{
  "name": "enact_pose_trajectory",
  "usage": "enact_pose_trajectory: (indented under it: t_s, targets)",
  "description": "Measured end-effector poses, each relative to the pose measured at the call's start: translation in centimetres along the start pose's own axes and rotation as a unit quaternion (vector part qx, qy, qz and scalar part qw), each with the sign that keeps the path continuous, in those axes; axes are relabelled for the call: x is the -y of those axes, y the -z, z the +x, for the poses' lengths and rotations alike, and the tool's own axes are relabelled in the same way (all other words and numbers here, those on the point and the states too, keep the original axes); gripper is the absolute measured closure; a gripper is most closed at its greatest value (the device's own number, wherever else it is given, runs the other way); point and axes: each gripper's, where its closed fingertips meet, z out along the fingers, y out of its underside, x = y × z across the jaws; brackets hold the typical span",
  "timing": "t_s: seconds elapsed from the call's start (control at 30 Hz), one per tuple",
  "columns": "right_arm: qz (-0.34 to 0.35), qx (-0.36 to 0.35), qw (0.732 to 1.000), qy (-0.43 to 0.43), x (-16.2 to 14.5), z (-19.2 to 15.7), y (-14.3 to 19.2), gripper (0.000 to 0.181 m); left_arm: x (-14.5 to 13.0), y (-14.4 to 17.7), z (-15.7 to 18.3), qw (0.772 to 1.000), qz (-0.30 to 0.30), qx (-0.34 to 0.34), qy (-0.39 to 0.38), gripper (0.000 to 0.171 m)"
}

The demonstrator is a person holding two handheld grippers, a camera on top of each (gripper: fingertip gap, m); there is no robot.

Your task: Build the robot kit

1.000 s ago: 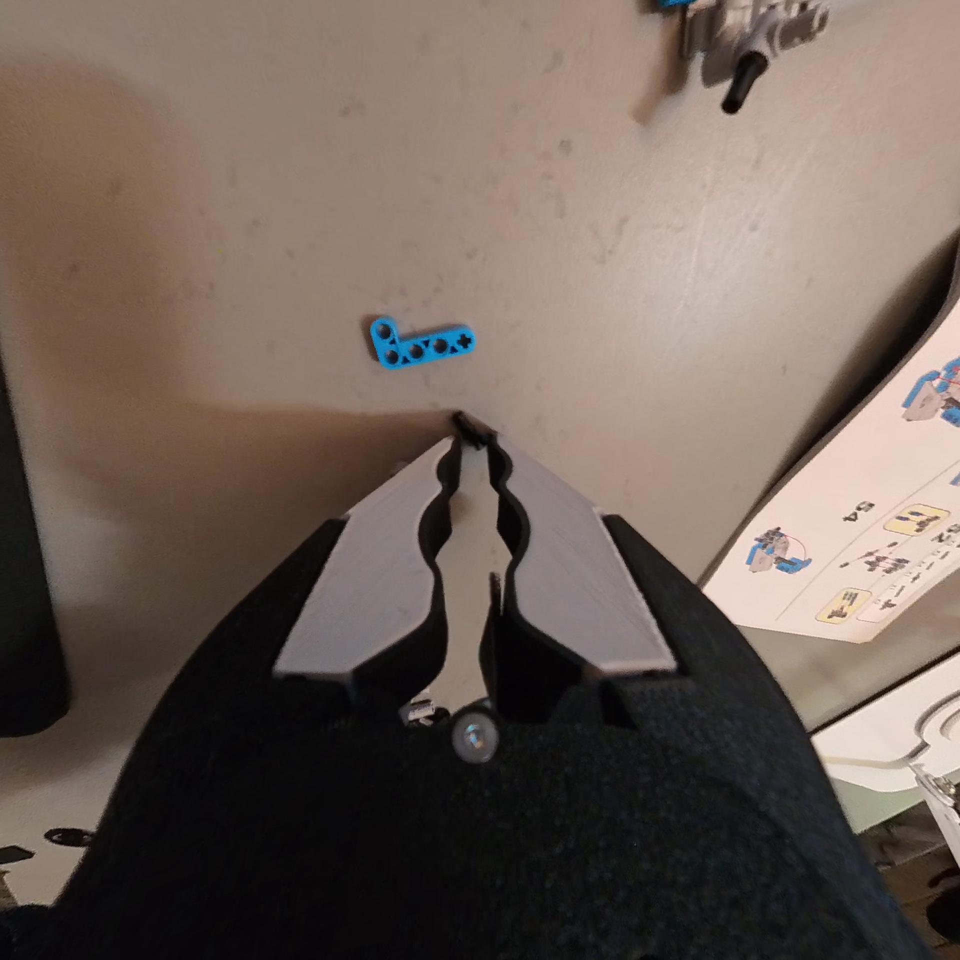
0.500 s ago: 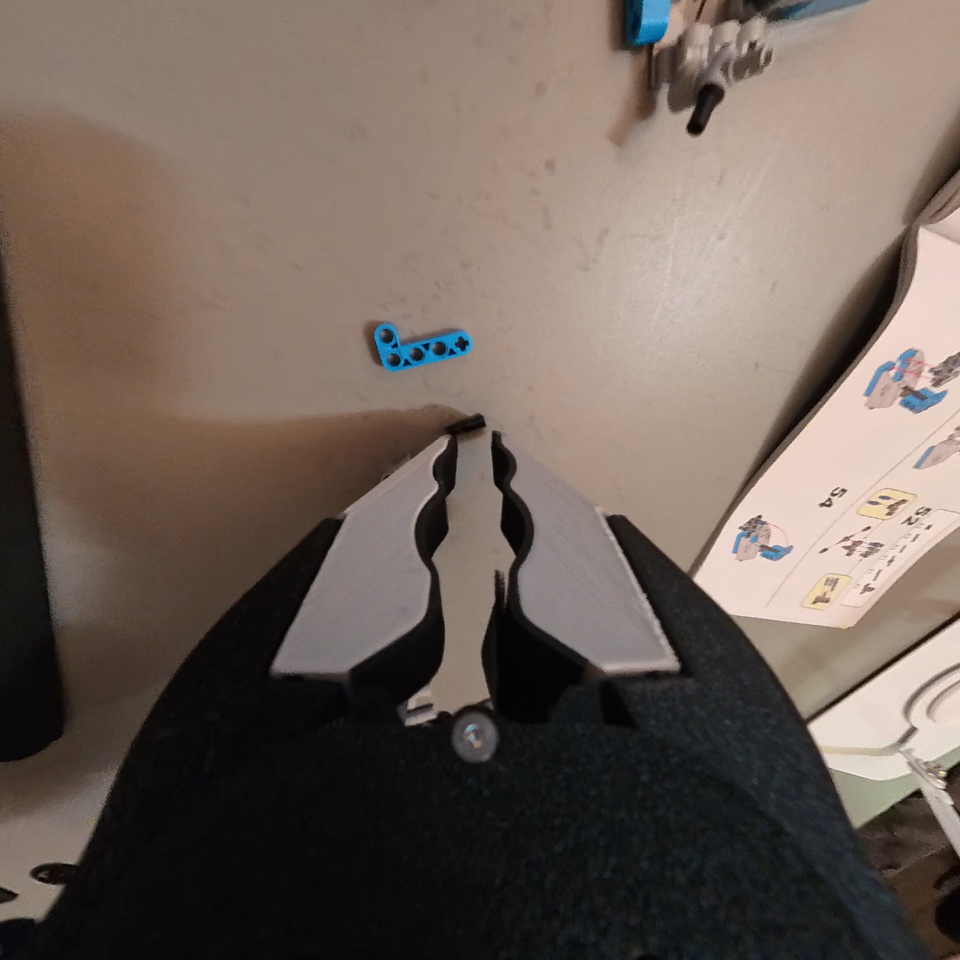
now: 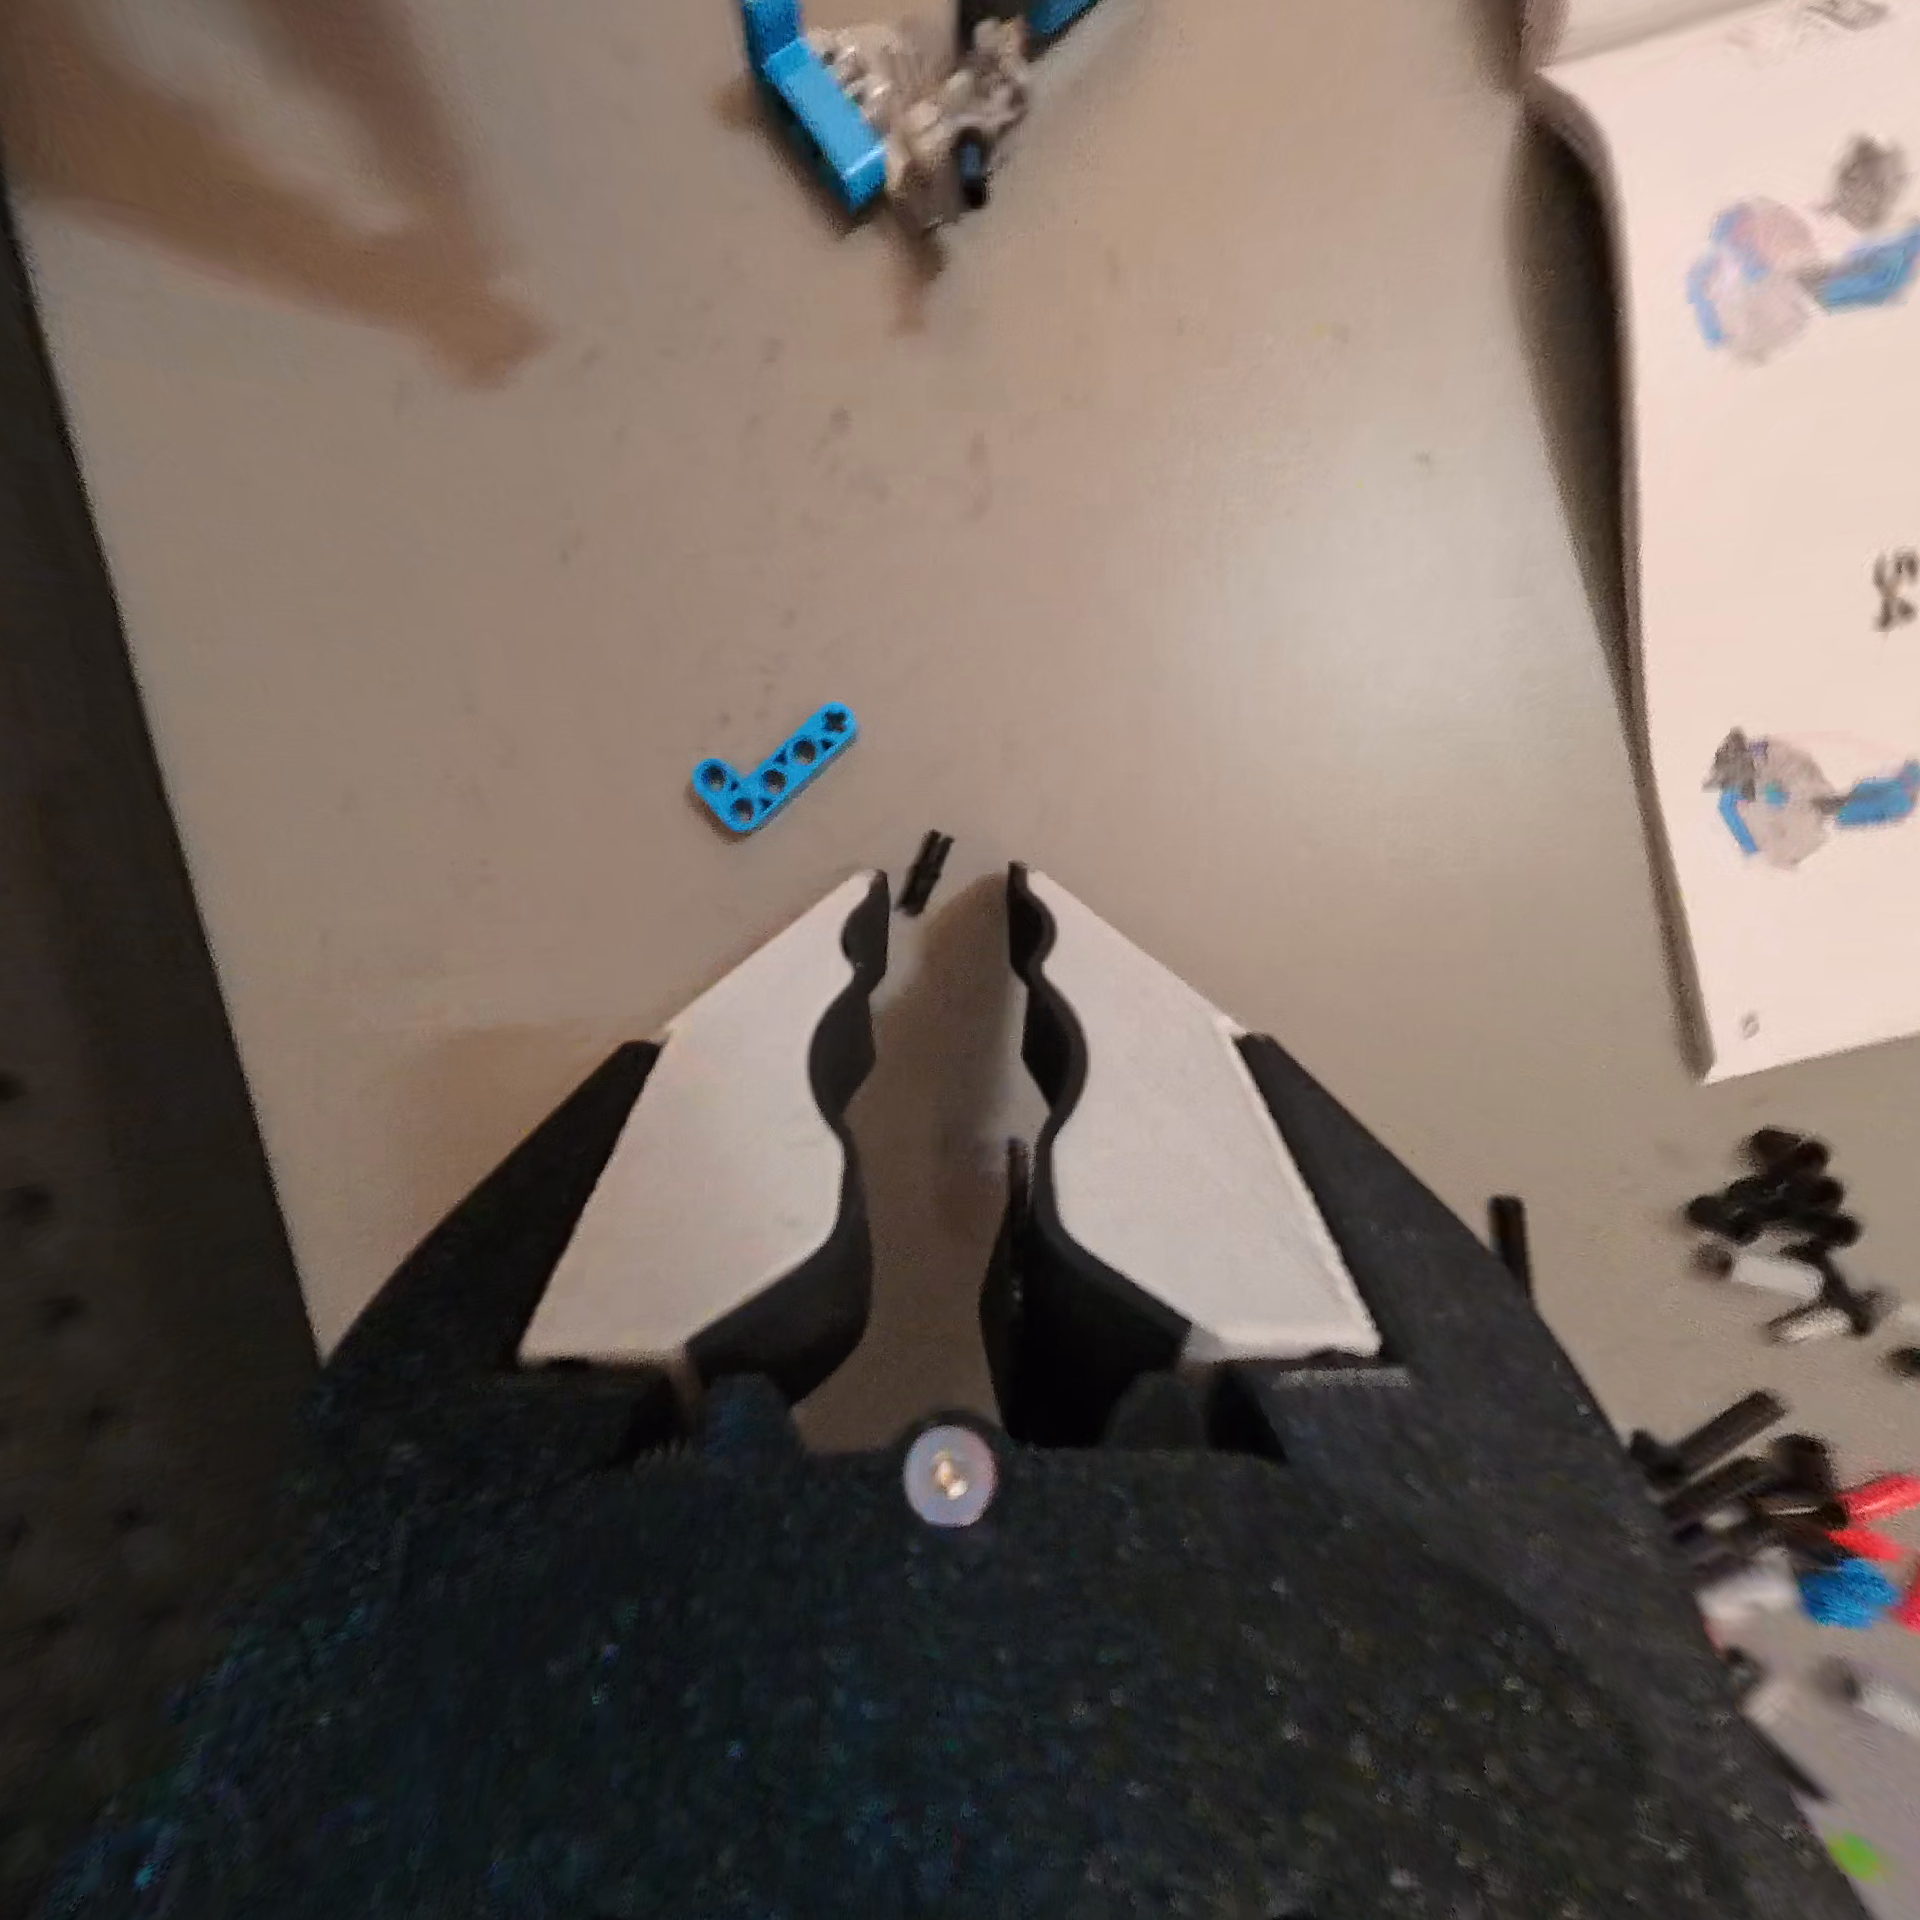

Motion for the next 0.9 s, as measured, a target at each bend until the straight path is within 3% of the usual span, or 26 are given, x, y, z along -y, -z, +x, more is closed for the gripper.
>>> enact_pose_trajectory:
  t_s: [0.13, 0.37, 0.47, 0.6, 0.7, 0.9]
  targets:
    - [0.066, -0.023, 0.997, -0.042, 0.6, 0.4, -0.4, 0.167, -0.1, -0.1, 0.0, 1.000, -0.004, -0.001, 0.003, 0.164]
    - [0.073, -0.038, 0.996, -0.040, 0.5, 0.4, -0.7, 0.177, -0.3, -0.2, -0.2, 1.000, -0.008, 0.003, 0.004, 0.164]
    - [0.153, 0.006, 0.987, -0.048, 3.7, -1.3, 0.5, 0.177, -0.6, -0.4, 0.0, 1.000, -0.016, 0.002, 0.000, 0.164]
    - [0.304, 0.071, 0.948, -0.062, 10.1, -4.6, 2.8, 0.177, -0.6, -0.6, 0.6, 1.000, -0.014, -0.008, -0.010, 0.164]
    - [0.340, 0.083, 0.934, -0.069, 12.2, -5.6, 2.3, 0.177, -0.3, -0.5, 1.0, 1.000, -0.008, -0.012, -0.023, 0.164]
    - [0.327, 0.118, 0.933, -0.089, 12.0, -6.1, 1.2, 0.176, -0.2, -0.6, 1.8, 0.999, -0.006, -0.025, -0.041, 0.165]
